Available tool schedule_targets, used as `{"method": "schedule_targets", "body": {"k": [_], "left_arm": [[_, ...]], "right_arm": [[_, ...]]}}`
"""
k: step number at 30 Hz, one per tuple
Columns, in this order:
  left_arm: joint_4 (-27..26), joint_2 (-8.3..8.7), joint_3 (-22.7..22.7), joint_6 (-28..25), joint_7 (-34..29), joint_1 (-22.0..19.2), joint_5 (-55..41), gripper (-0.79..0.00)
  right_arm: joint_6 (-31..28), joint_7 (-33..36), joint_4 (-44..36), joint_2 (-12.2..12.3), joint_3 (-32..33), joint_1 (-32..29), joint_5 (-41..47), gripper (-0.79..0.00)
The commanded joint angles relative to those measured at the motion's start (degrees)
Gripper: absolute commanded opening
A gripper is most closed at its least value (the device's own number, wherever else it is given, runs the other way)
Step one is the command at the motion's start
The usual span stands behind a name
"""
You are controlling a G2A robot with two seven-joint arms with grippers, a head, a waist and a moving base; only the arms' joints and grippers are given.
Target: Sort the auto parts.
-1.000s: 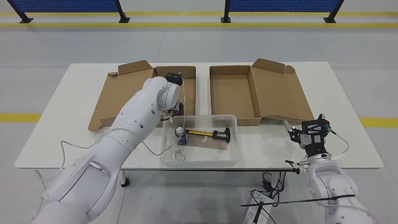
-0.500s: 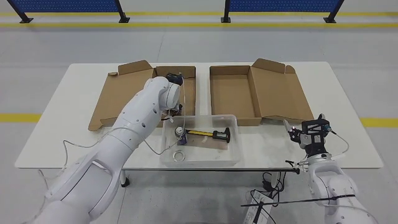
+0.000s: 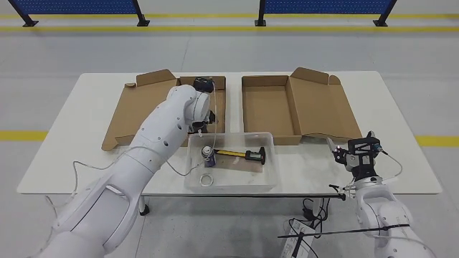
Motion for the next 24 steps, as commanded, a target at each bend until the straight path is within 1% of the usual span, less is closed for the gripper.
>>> {"method": "schedule_targets", "body": {"k": [1, 5, 10, 14, 19, 21, 24], "left_arm": [[-2.0, 0.31, -0.59, -0.13, -0.3, 0.43, 0.94, 0.0], [-7.03, 1.08, -2.01, -0.75, -0.93, 1.88, 3.06, 0.0], [-13.3, 2.18, -3.83, -2.41, -0.43, 4.76, 6.38, 0.0], [-18.33, 2.97, -5.03, -4.11, -1.46, 6.92, 9.17, 0.0], [-26.82, 4.04, -7.51, -5.79, -3.82, 10.73, 10.78, 0.0], [-30.77, 4.43, -9.28, -5.15, -4.27, 12.85, 9.89, 0.0], [-36.19, 5.03, -11.17, -5.79, -6.13, 15.73, 9.58, 0.0]], "right_arm": [[0.0, 0.0, 0.0, 0.0, 0.0, 0.0, 0.0, 0.0], [0.0, 0.0, 0.0, 0.0, 0.0, 0.0, 0.0, 0.0], [0.0, 0.0, 0.0, 0.0, 0.0, 0.0, 0.0, 0.0], [0.0, 0.0, 0.0, 0.0, 0.0, 0.0, 0.0, 0.0], [0.0, 0.0, 0.0, 0.0, 0.0, 0.0, 0.0, 0.0], [0.0, 0.0, 0.0, 0.0, 0.0, 0.0, 0.0, 0.0], [0.0, 0.0, 0.0, 0.0, 0.0, 0.0, 0.0, 0.0]]}}
